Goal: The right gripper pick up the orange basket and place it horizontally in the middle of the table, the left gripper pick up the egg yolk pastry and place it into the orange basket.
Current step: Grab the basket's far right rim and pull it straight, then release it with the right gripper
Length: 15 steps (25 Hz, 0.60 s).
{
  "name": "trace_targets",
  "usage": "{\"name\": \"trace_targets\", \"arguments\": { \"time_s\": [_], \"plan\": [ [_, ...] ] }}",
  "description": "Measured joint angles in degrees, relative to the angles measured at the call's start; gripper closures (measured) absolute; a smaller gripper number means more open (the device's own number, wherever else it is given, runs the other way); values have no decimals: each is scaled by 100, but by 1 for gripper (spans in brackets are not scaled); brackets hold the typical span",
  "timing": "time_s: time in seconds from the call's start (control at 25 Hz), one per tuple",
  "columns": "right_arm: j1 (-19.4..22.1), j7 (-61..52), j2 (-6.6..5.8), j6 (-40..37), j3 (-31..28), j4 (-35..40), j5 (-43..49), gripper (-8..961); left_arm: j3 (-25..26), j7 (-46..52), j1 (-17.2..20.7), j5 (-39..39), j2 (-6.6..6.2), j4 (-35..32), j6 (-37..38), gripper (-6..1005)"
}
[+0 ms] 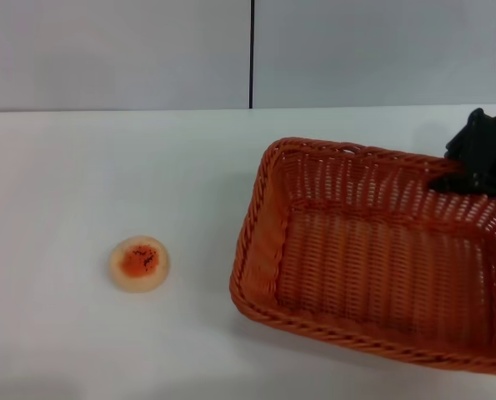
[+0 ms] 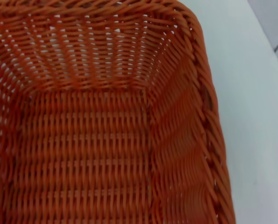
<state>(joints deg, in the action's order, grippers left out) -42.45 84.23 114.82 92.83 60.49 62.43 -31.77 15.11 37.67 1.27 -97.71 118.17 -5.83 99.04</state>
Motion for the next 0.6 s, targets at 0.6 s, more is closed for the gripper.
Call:
{"name": "trace_targets", "arguments": {
  "time_s": [0.6],
  "plan": [
    [-27, 1171, 116, -385, -224, -766, -1273, 774, -44, -6, 190, -45, 5, -15, 330, 274]
  ]
}}
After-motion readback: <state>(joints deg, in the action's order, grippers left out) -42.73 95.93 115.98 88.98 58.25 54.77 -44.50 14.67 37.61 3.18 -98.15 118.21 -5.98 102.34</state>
